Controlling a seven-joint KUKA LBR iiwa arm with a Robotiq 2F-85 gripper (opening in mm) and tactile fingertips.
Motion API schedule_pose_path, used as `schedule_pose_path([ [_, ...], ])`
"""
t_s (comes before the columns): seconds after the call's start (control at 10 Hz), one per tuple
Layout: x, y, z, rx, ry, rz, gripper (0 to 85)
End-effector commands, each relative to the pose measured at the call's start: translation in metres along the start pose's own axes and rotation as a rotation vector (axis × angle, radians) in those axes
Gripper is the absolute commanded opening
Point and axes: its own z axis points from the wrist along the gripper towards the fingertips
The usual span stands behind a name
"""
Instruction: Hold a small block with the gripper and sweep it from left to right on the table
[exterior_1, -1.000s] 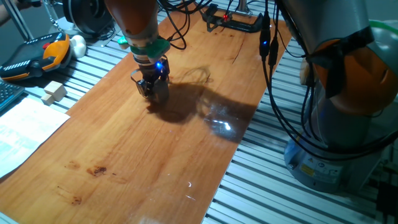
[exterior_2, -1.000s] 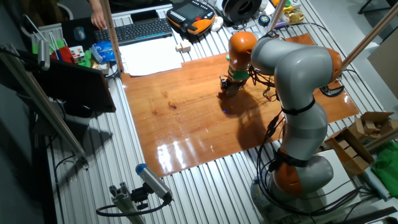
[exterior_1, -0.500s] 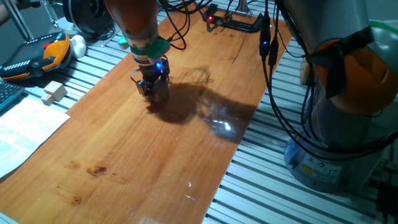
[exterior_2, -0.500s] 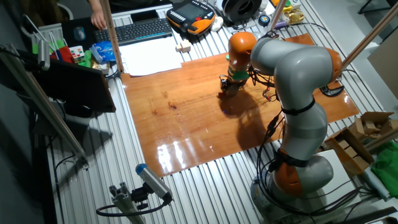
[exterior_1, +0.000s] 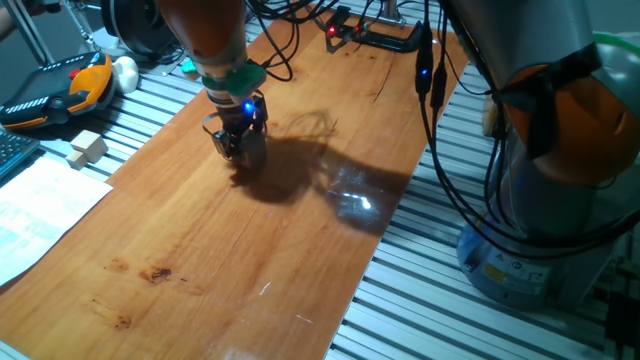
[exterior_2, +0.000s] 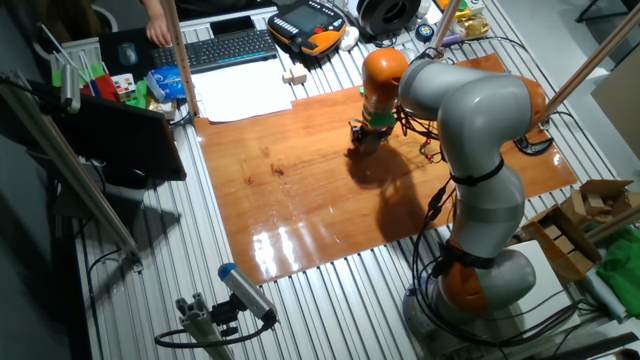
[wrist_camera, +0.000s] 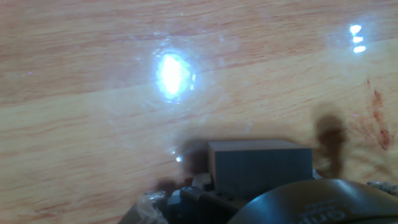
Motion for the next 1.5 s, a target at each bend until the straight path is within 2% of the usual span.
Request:
schedule_pose_path([
  [0.0,0.001,0.003,0.001,0.001,-0.003,0.006,65.0],
  [0.2,0.004,0.009,0.003,0.003,-0.001,0.010,63.3],
  [0.4,0.004,0.015,0.002,0.003,0.000,0.018,66.7],
  [0.6,0.004,0.018,0.001,0.004,0.008,0.013,61.7],
  [0.8,0.004,0.025,-0.002,0.011,0.010,0.023,66.3],
  [1.4,0.011,0.043,-0.001,0.013,0.019,0.033,65.0],
])
